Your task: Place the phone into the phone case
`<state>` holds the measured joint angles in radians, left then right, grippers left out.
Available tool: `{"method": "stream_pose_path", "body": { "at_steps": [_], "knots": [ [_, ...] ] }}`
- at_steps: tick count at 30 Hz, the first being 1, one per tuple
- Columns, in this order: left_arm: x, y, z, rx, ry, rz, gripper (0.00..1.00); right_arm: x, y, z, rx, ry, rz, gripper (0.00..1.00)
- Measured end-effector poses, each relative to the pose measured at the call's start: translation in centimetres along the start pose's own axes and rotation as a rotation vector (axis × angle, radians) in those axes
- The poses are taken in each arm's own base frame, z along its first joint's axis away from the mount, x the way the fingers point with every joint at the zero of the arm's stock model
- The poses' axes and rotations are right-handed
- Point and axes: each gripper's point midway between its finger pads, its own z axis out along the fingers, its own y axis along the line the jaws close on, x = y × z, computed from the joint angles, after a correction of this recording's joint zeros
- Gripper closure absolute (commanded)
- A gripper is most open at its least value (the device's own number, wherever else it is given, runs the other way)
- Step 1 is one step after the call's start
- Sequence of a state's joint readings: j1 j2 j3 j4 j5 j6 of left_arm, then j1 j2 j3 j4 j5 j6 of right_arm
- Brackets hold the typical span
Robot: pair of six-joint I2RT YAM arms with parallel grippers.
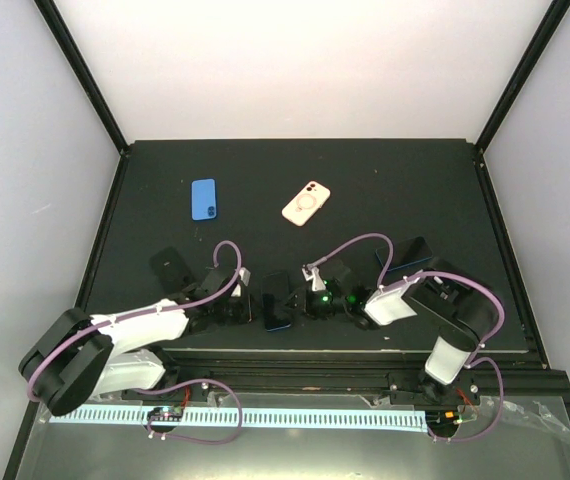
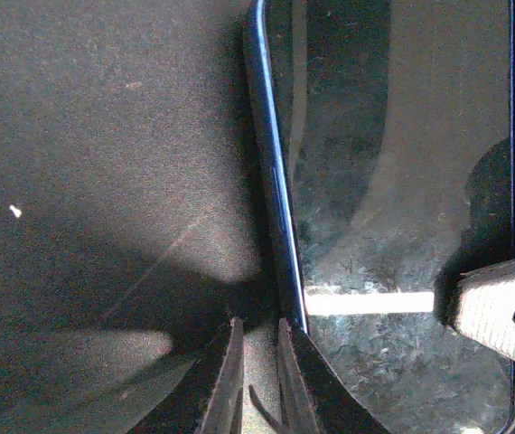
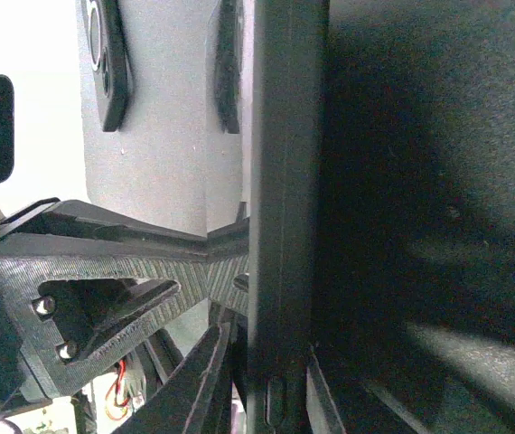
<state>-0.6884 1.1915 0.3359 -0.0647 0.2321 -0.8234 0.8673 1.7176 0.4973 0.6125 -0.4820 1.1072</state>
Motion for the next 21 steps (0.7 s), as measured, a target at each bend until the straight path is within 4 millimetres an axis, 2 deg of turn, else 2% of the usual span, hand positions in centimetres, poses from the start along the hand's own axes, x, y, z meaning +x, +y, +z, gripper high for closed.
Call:
{"method": "stream_pose_path", "body": {
  "at_steps": [4, 8, 14, 18, 21],
  "knots": [
    [-0.4, 0.0, -0.3, 0.014, -0.007, -0.023, 0.78, -0.1, 0.1, -0.2, 0.011, -0.002, -0.004, 0.83],
    [-1.7, -0.6, -1.8, 0.077, -0.058, -0.051, 0.65, -0.3, 0.9, -0.5, -0.005, -0.010, -0.019, 0.84],
    [-4.8, -2.6, -6.6, 0.219, -0.211, -0.059, 0.40, 0.0, 2.2, -1.4, -0.058, -0.001, -0.026, 0.84],
    [-6.2, -3.5, -9.8, 0.297, -0.315, -0.049, 0.31, 0.0, 4.4, -2.4, -0.132, 0.000, -0.040, 0.84],
    [-6.4, -3.8, -11.3, 0.332, -0.352, -0.045, 0.26, -0.2, 6.7, -3.4, -0.211, -0.007, -0.053, 0.85]
  ]
}}
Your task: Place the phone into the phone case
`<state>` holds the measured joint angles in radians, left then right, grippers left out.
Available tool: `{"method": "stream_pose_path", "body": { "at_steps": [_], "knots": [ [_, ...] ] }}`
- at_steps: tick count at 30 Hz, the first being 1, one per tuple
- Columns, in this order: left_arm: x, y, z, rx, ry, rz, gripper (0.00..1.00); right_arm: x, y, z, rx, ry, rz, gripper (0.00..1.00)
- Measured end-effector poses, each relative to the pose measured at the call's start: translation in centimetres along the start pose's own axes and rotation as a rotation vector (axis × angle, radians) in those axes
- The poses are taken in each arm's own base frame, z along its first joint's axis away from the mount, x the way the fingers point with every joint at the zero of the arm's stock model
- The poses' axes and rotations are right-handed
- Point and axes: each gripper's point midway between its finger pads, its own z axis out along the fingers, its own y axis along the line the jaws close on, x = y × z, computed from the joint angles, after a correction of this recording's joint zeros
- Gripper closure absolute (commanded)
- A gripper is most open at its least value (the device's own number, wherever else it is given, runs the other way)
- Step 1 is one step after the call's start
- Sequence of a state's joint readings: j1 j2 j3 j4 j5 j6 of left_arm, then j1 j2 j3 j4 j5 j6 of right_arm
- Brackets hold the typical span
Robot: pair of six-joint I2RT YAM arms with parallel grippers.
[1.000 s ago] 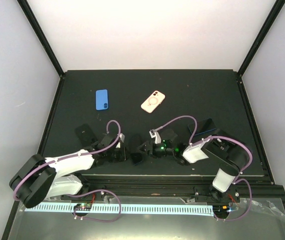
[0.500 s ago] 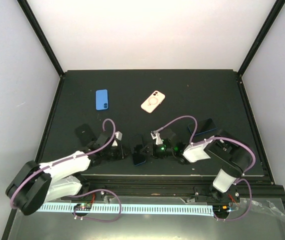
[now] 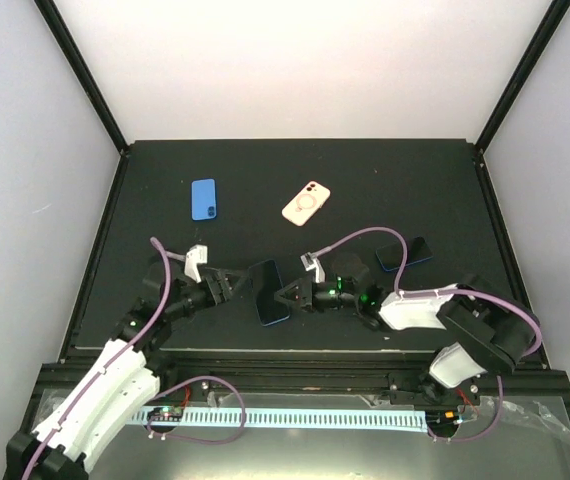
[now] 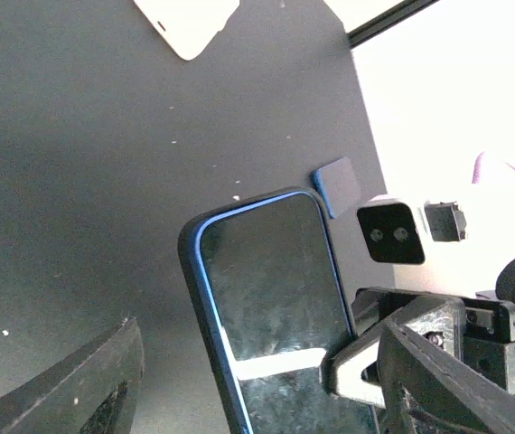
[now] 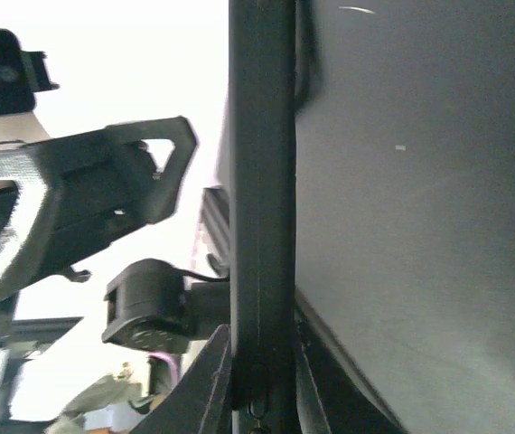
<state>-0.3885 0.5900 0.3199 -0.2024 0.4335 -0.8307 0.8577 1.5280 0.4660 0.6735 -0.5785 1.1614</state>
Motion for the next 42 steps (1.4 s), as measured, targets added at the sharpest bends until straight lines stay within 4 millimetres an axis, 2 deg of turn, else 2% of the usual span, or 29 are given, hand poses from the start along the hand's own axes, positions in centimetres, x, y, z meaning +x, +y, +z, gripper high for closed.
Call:
{"method": "stream_pose_path", "body": {
  "at_steps": [7, 17, 23, 28, 32, 35, 38, 42],
  "knots": [
    [-0.3, -2.6, -1.7, 0.124, -0.009, -0.010, 0.20, -0.2, 4.8, -1.1, -0.184, 0.001, 0.012, 0.85],
    [-1.2, -6.8, -3.3, 0.337, -0.041, -0.035, 0.20, 0.7, 8.9, -3.2, -0.370, 0.032, 0.022, 0.85],
    [-1.0, -7.3, -3.4, 0.422, -0.047, -0.077, 0.22, 0.9, 11.3, -4.5, -0.444, 0.033, -0.029, 0.85],
    [-1.6, -8.9, -4.2, 0.503, -0.067, -0.073, 0.27, 1.2, 12.0, -4.8, -0.464, 0.042, -0.041, 0.85],
    [-1.9, -9.9, -4.8, 0.548, -0.073, -0.066, 0.51, 1.7, 12.2, -4.6, -0.467, 0.057, -0.042, 0.85],
    [-1.9, -10.1, -4.8, 0.563, -0.070, -0.073, 0.64, 1.9, 12.2, -4.5, -0.467, 0.064, -0.040, 0.85],
    [-2.0, -10.2, -4.9, 0.569, -0.070, -0.077, 0.66, 2.1, 12.2, -4.5, -0.474, 0.068, -0.043, 0.85],
    [-2.1, -10.4, -4.9, 0.579, -0.071, -0.086, 0.55, 2.0, 12.3, -4.4, -0.487, 0.068, -0.039, 0.85]
  ]
}}
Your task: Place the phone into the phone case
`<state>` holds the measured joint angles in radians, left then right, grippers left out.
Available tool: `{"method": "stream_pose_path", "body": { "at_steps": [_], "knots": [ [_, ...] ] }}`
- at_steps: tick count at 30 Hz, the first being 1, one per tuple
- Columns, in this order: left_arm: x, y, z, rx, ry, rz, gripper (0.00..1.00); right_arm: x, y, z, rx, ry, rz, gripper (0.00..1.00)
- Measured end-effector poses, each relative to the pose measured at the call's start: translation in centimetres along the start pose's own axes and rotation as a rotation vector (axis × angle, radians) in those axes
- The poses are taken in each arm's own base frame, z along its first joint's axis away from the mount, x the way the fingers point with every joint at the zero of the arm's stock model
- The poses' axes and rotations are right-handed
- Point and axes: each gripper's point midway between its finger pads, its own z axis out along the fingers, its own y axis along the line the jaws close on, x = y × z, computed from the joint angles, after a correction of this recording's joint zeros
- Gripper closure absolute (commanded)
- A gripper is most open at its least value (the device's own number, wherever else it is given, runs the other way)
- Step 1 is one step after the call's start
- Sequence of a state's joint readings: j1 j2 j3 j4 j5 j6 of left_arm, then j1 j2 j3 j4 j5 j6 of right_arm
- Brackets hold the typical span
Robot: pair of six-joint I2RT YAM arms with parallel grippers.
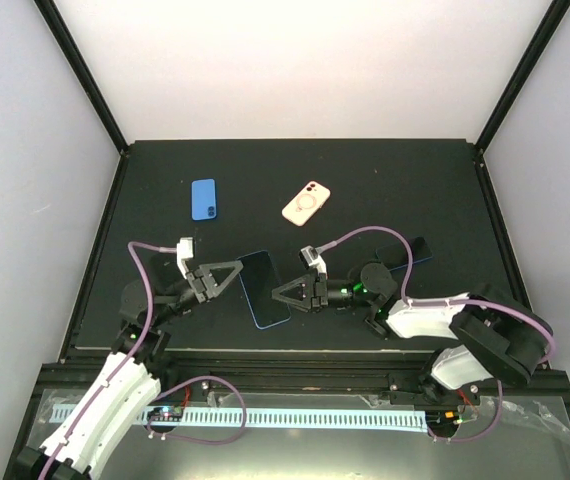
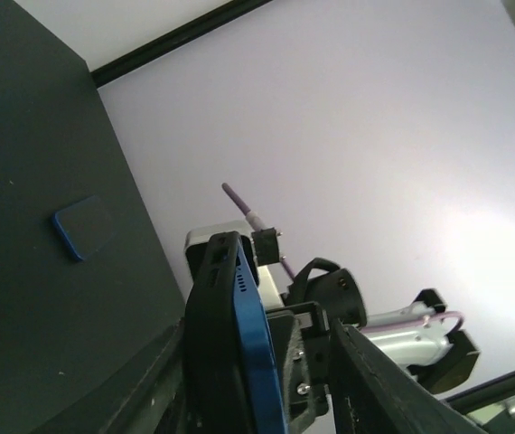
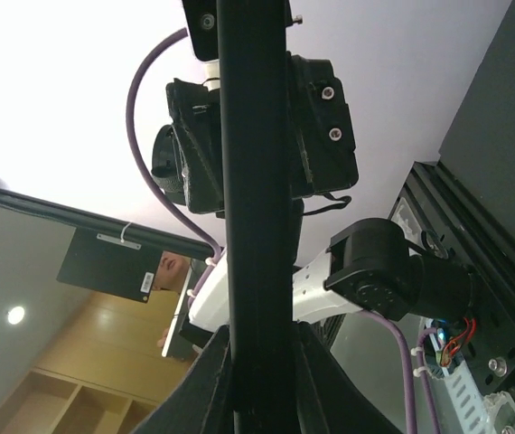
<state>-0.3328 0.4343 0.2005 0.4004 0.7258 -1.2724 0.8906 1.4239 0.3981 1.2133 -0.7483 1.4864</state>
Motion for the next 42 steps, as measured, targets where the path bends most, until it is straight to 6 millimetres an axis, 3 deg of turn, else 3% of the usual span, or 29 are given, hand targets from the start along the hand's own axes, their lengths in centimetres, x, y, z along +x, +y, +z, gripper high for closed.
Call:
{"method": "stream_pose_path", "body": {
  "at_steps": [11, 14, 18, 25, 33, 35, 40, 42],
  "knots": [
    [0.2, -0.1, -0.3, 0.074, -0.020, -0.055, 0.65, 0.0, 0.1, 0.3, -0.018, 0.012, 0.026, 0.86],
    [0.1, -0.6, -0.3, 0.093, -0.026, -0.060, 0.74, 0.0, 0.5, 0.3, -0.033, 0.013, 0.014, 0.85],
    [-0.1, -1.1, -0.4, 0.118, -0.034, -0.077, 0.97, -0.1, 1.1, 0.4, -0.055, 0.015, 0.003, 0.84],
    [-0.1, -0.6, -0.5, 0.097, -0.036, -0.106, 0.98, -0.2, 1.1, 0.4, -0.070, 0.016, 0.021, 0.74],
    [0.1, 0.5, -0.6, 0.012, -0.036, -0.113, 0.98, -0.2, 0.0, 0.4, -0.021, 0.010, 0.033, 0.86],
    [0.1, 0.9, -0.5, -0.010, -0.033, -0.126, 0.94, -0.3, -0.4, 0.3, 0.011, 0.000, 0.036, 0.88],
    [0.3, 1.7, -0.4, -0.052, -0.020, -0.138, 0.51, -0.6, -0.9, 0.1, 0.059, -0.034, 0.043, 0.89],
    [0.4, 2.0, -0.3, -0.063, -0.008, -0.141, 0.40, -1.1, -1.0, 0.0, 0.075, -0.068, 0.051, 0.89]
  ]
}}
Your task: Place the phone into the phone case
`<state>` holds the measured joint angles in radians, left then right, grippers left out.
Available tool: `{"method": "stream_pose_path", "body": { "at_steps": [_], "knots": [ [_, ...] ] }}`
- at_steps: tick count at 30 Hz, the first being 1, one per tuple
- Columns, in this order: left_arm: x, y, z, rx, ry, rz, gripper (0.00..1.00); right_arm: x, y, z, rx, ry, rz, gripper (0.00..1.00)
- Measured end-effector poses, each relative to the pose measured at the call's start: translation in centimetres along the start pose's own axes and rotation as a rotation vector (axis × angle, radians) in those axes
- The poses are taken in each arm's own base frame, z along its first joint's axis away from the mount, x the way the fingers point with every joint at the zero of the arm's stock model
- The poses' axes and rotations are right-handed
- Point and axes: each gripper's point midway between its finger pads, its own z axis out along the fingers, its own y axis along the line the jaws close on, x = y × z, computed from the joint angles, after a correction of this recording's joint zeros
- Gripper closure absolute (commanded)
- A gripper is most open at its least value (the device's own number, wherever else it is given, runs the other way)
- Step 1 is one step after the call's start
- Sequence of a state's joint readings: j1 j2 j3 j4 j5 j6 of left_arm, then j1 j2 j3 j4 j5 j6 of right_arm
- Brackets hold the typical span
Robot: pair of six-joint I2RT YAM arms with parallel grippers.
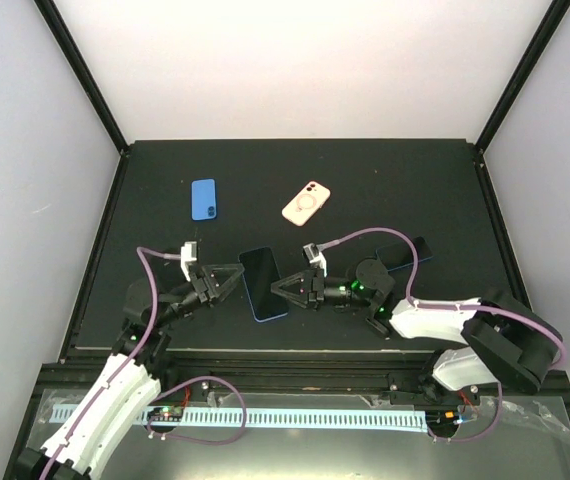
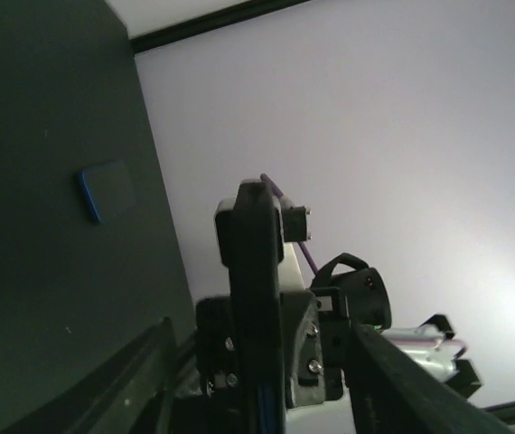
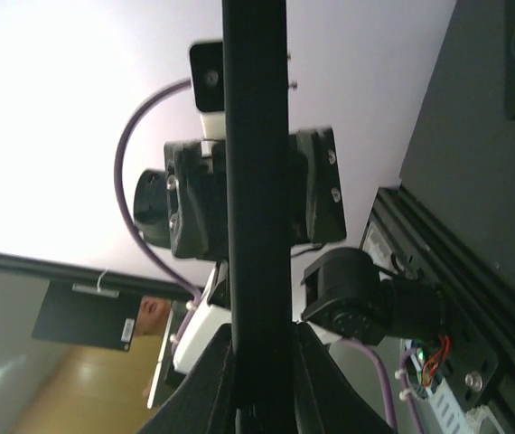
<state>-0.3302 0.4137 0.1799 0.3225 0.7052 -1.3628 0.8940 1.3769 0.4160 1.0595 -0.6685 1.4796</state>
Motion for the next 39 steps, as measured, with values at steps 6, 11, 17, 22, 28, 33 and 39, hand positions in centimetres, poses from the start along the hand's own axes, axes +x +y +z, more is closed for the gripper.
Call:
{"method": "stream_pose_path", "body": {
  "at_steps": [6, 11, 17, 22, 28, 33, 39],
  "knots": [
    [0.8, 0.7, 0.1, -0.020, 0.050, -0.022, 0.31, -2.1, -0.6, 0.2, 0.040, -0.106, 0.047, 0.89],
    [1.4, 0.7, 0.1, -0.014, 0.078, -0.034, 0.33, -3.7, -1.2, 0.7, 0.051, -0.175, 0.091, 0.89],
    [2.3, 1.7, 0.2, -0.056, 0.115, -0.053, 0.36, -4.9, -3.4, 0.8, 0.089, -0.233, 0.161, 0.89],
    [2.8, 3.3, 0.4, -0.126, 0.144, -0.077, 0.37, -5.3, -5.0, 1.0, 0.100, -0.249, 0.208, 0.89],
    [3.1, 4.7, 0.8, -0.182, 0.174, -0.095, 0.60, -5.3, -5.0, 1.1, 0.090, -0.250, 0.226, 0.88],
    [3.0, 4.8, 0.9, -0.192, 0.175, -0.082, 0.91, -5.4, -5.0, 1.1, 0.090, -0.250, 0.225, 0.79],
    [3.0, 4.7, 0.8, -0.200, 0.176, -0.062, 0.98, -5.3, -4.9, 1.1, 0.089, -0.241, 0.204, 0.65]
  ]
}}
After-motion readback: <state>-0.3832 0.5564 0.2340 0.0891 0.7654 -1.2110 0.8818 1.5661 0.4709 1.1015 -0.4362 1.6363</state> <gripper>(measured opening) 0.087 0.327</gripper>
